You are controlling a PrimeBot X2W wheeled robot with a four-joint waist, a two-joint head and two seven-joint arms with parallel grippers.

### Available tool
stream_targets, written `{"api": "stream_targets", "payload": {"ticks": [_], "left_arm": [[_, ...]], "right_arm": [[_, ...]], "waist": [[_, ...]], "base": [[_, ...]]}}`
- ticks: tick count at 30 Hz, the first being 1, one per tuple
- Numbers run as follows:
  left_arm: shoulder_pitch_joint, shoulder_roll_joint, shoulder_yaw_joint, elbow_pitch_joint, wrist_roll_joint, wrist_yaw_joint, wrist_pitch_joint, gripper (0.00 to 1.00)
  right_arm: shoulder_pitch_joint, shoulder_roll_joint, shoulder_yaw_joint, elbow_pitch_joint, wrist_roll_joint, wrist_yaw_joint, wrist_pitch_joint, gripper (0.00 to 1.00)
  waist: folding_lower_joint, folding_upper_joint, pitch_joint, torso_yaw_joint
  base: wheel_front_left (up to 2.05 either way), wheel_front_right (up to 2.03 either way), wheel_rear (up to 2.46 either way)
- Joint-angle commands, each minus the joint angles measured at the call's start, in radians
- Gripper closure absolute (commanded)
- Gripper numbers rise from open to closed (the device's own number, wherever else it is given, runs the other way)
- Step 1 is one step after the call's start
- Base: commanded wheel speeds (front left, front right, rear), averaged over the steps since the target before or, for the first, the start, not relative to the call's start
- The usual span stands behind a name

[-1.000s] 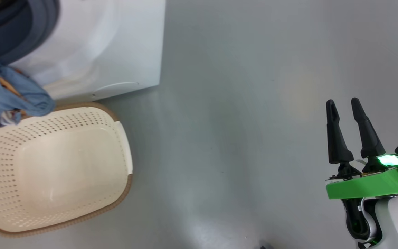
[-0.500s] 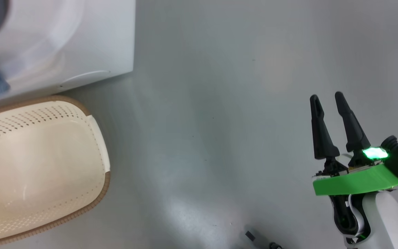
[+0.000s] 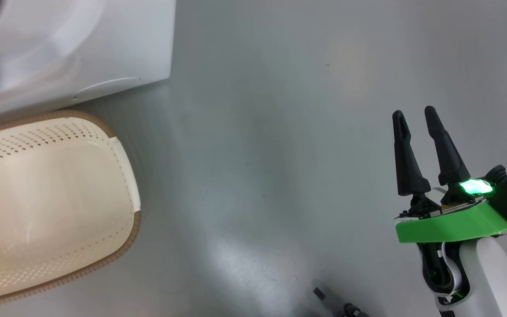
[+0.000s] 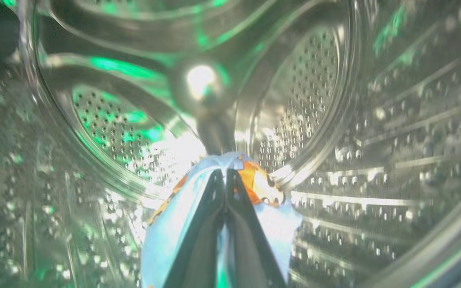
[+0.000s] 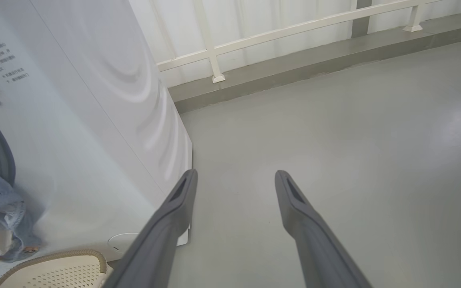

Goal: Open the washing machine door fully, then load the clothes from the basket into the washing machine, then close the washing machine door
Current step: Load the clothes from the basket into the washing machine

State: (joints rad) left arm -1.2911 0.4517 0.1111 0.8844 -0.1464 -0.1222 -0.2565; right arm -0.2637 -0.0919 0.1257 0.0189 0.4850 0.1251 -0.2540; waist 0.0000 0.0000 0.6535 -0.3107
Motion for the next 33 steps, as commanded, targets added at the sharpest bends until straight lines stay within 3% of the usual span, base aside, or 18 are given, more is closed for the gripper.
{"api": "stream_targets", "payload": {"ticks": [1, 3, 4, 5, 6, 13, 21, 25, 33], "left_arm": [[0.006, 0.047, 0.000, 0.033, 0.006, -0.002, -0.005, 0.75], [-0.006, 0.056, -0.032, 0.099, 0.028, -0.004, -0.005, 0.40], [-0.013, 0.060, -0.043, 0.126, 0.036, -0.004, -0.005, 0.17], [-0.021, 0.057, -0.041, 0.173, 0.027, -0.005, 0.008, 0.03], [-0.031, 0.057, -0.052, 0.212, 0.030, -0.005, 0.025, 0.00], [-0.084, 0.050, -0.084, 0.349, 0.018, -0.007, 0.063, 0.00], [-0.069, 0.021, -0.087, 0.367, -0.024, -0.008, 0.018, 0.00], [-0.032, -0.007, -0.071, 0.319, -0.072, -0.008, -0.003, 0.00], [0.161, -0.055, 0.038, 0.009, -0.121, -0.006, -0.005, 0.00]], "right_arm": [[0.001, -0.007, 0.022, -0.022, 0.000, 0.006, -0.008, 0.00], [0.002, -0.009, 0.026, -0.020, 0.001, 0.006, -0.008, 0.00], [0.002, -0.009, 0.027, -0.019, 0.001, 0.006, -0.008, 0.00], [0.003, -0.010, 0.028, -0.018, 0.001, 0.006, -0.008, 0.00], [0.004, -0.011, 0.028, -0.018, 0.001, 0.006, -0.008, 0.00], [0.005, -0.011, 0.033, -0.015, 0.004, 0.006, -0.008, 0.00], [0.008, -0.014, 0.029, -0.013, 0.004, 0.006, -0.008, 0.00], [0.011, -0.017, 0.021, -0.016, 0.003, 0.006, -0.008, 0.00], [0.020, -0.023, 0.004, -0.020, -0.003, 0.006, -0.008, 0.00]], "waist": [[0.0000, 0.0000, -0.004, 0.005], [0.0000, 0.0000, -0.008, 0.008], [0.0000, 0.0000, -0.011, 0.009], [0.0000, 0.0000, -0.015, 0.010], [0.0000, 0.0000, -0.017, 0.012], [0.0000, 0.0000, -0.034, 0.021], [0.0000, 0.0000, -0.055, 0.035], [0.0000, 0.0000, -0.070, 0.050], [0.0000, 0.0000, -0.106, 0.079]], "base": [[0.00, 0.00, 0.00], [0.00, 0.00, 0.00], [0.00, 0.00, 0.00], [0.00, 0.00, 0.00], [0.00, 0.00, 0.00], [0.00, 0.00, 0.00], [0.00, 0.00, 0.00], [0.00, 0.00, 0.00], [0.00, 0.00, 0.00]]}}
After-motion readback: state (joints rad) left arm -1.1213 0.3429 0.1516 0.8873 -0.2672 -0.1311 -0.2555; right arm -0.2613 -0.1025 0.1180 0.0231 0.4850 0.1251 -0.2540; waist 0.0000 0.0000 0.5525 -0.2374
